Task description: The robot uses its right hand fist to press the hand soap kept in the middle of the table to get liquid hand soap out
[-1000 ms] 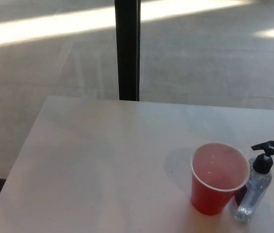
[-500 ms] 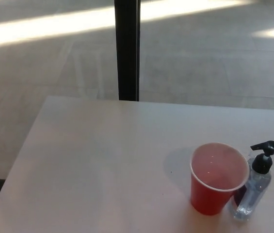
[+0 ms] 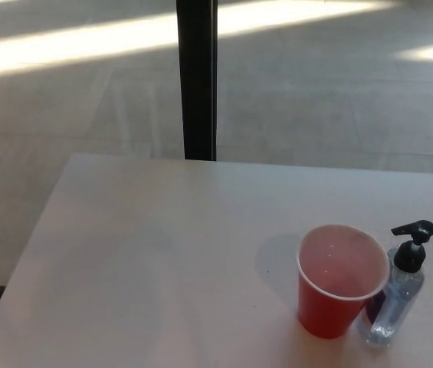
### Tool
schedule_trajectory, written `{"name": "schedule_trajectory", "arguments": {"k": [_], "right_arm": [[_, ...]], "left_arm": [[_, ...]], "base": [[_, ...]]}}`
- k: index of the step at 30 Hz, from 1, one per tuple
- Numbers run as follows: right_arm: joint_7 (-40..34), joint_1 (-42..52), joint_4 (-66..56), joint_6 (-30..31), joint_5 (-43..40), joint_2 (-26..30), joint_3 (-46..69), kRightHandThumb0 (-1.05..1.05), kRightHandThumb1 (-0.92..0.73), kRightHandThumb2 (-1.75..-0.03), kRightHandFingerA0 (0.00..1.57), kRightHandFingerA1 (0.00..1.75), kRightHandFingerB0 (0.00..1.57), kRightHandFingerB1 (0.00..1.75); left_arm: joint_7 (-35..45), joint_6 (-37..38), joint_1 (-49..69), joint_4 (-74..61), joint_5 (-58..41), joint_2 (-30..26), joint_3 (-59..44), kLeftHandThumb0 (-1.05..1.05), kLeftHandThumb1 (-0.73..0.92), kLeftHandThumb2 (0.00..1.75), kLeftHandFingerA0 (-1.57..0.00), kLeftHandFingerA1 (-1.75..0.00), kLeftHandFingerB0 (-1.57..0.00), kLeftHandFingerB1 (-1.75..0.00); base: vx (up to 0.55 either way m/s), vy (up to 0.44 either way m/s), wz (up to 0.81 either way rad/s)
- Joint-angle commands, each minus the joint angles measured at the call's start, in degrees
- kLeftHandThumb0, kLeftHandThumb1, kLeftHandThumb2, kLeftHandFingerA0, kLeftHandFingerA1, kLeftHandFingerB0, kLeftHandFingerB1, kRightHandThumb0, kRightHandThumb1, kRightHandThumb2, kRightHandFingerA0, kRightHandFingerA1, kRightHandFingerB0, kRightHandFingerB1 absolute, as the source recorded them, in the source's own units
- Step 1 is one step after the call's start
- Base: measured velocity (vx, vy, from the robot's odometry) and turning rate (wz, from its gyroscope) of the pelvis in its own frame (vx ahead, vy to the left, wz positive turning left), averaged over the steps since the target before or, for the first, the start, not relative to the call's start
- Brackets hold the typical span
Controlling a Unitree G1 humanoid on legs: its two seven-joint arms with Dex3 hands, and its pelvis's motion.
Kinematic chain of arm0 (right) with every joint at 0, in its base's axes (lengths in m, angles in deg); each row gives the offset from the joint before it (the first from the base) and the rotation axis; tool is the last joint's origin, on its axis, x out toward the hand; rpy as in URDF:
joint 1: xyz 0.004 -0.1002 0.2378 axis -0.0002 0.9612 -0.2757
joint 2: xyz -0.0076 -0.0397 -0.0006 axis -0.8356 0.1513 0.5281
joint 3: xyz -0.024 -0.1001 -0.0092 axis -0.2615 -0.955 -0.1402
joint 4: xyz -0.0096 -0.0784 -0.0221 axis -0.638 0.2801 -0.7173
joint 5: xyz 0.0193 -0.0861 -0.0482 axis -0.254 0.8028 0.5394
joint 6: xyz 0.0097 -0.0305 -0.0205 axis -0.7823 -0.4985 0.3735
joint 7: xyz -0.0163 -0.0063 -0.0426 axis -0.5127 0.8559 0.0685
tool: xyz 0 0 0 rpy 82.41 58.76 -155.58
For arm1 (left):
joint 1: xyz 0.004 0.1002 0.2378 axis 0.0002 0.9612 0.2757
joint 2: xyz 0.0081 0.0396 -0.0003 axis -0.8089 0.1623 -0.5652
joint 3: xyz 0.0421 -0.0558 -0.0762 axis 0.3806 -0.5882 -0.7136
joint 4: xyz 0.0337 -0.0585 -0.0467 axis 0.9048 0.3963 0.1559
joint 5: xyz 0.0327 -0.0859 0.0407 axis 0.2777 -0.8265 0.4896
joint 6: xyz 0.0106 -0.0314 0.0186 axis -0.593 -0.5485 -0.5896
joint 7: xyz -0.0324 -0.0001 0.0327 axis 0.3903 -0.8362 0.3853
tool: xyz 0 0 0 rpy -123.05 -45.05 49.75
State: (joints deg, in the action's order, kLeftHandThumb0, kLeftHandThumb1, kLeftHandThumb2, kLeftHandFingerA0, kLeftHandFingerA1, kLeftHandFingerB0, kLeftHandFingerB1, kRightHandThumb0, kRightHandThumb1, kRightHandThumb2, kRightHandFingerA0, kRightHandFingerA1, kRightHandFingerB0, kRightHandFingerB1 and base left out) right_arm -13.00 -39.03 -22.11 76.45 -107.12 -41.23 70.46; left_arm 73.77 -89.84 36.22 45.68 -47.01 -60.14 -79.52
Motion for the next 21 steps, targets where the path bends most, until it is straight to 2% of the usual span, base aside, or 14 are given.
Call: {"name": "schedule_trajectory", "arguments": {"k": [1, 2, 3, 4, 7, 8, 9, 11, 12, 13, 15, 17, 19, 21], "right_arm": [[-11.66, 5.14, 12.61, -13.57, 3.81, -5.84, 1.44, -0.43, -0.75, -0.66, 0.82, 1.69, 0.56, 0.75], [-12.65, 5.48, 15.75, -13.45, 4.46, -6.62, 0.01, -0.47, -0.74, -0.63, 0.76, 1.25, 0.49, 0.59], [-12.99, 5.59, 17.54, -13.25, 4.74, -7.0, -0.85, -0.47, -0.75, -0.63, 0.76, 1.2, 0.48, 0.58], [-12.56, 5.41, 18.55, -12.9, 3.84, -7.93, -0.87, -0.44, -0.61, -1.03, 0.77, 1.01, 0.43, 0.67], [-10.73, 5.85, 20.28, -14.69, 2.31, -9.19, -0.88, -0.5, -0.61, -0.98, 0.71, 1.0, 0.33, 0.61], [-10.95, 6.06, 17.95, -12.29, 1.34, -10.57, -0.61, -0.48, -0.78, -0.64, 0.6, 1.19, 0.3, 0.5], [-10.79, 5.82, 18.24, -10.09, 0.57, -11.67, -0.98, -0.49, -0.78, -0.63, 0.47, 0.93, 0.27, 0.45], [-11.12, 6.42, 19.61, -8.98, 0.06, -11.72, -0.96, -0.52, -0.77, -0.62, 0.49, 0.97, 0.22, 0.43], [-11.04, 5.49, 22.39, -9.72, -0.47, -11.5, -0.92, -0.5, -0.76, -0.62, 0.55, 1.12, 0.25, 0.49], [-11.1, 5.59, 22.57, -9.64, -1.12, -11.78, -0.6, -0.51, -0.58, -0.97, 0.69, 1.08, 0.27, 0.59], [-11.24, 5.83, 22.69, -9.42, -2.14, -12.14, -0.22, -0.51, -0.58, -0.97, 0.69, 1.08, 0.27, 0.59], [-7.95, 7.87, 23.54, -8.87, -2.44, -13.02, -1.49, -0.49, -0.78, -0.64, 0.47, 1.29, 0.18, 0.47], [-7.08, 9.74, 23.16, -7.7, -1.45, -13.96, -3.83, -0.54, -0.78, -0.67, 0.61, 1.52, 0.51, 0.82], [-8.5, 9.96, 22.95, -5.29, -3.01, -14.52, -3.61, -0.54, -0.79, -0.64, 0.48, 0.91, 0.28, 0.57]], "left_arm": [[-0.29, 0.14, -0.11, 0.6, -0.39, -0.55, -0.36, -0.03, 0.47, 1.3, -1.12, -1.75, -0.7, -1.28], [0.13, 0.58, 0.17, 0.76, -0.48, -0.53, -0.45, 0.07, 0.49, 1.32, -1.34, -1.66, -0.9, -1.28], [0.34, 0.64, 0.25, 0.86, -0.57, -0.53, -0.52, -0.02, 0.46, 1.3, -1.24, -1.74, -0.84, -1.32], [0.29, 0.31, 0.25, 0.7, -0.62, -0.53, -0.54, -0.02, 0.46, 1.28, -1.25, -1.75, -0.83, -1.3], [0.07, 0.14, 0.53, 0.03, -0.54, -0.34, -0.45, -0.01, 0.44, 1.28, -1.25, -1.75, -0.85, -1.33], [0.06, -0.03, 0.52, 0.01, -0.58, -0.35, -0.47, -0.02, 0.44, 1.28, -1.23, -1.75, -0.76, -1.26], [0.14, 0.32, 0.68, 0.06, -0.42, -0.31, -0.35, -0.03, 0.42, 1.27, -1.17, -1.75, -0.7, -1.23], [0.66, 0.13, 1.45, -0.48, -0.49, -0.22, -0.3, 0.12, 0.45, 1.28, -1.32, -1.62, -0.82, -1.19], [0.7, 1.11, 1.98, -0.58, 0.07, -0.14, 0.16, 0.12, 0.46, 1.27, -1.29, -1.57, -0.78, -1.12], [0.65, 1.06, 2.17, -0.71, 0.16, -0.14, 0.26, -0.04, 0.47, 1.26, -1.13, -1.75, -0.7, -1.2], [0.59, 0.79, 2.41, -0.98, 0.15, -0.16, 0.36, -0.04, 0.47, 1.26, -1.13, -1.75, -0.7, -1.2], [-0.22, 1.13, 3.17, -0.8, 1.12, 0.02, 1.33, -0.02, 0.42, 1.25, -0.95, -1.73, -0.67, -1.12], [-0.1, 1.88, 3.18, 0.51, 0.51, 0.13, 0.9, 0.05, 0.45, 1.24, -0.95, -1.69, -0.68, -1.07], [0.37, 2.55, 3.82, 0.7, -0.31, 0.66, 0.18, 0.02, 0.42, 1.21, -0.89, -1.64, -0.65, -1.05]], "base": [[0.0, 0.0, 0.0], [0.0, 0.0, 0.0], [0.0, 0.0, 0.0], [0.0, 0.0, 0.0], [0.0, 0.0, 0.0], [0.0, 0.0, 0.0], [0.0, 0.0, 0.0], [0.0, 0.0, 0.0], [0.0, 0.0, 0.0], [0.0, 0.0, 0.0], [0.0, 0.0, 0.0], [0.0, 0.0, 0.0], [0.0, 0.0, 0.0], [0.0, 0.0, 0.0]]}}
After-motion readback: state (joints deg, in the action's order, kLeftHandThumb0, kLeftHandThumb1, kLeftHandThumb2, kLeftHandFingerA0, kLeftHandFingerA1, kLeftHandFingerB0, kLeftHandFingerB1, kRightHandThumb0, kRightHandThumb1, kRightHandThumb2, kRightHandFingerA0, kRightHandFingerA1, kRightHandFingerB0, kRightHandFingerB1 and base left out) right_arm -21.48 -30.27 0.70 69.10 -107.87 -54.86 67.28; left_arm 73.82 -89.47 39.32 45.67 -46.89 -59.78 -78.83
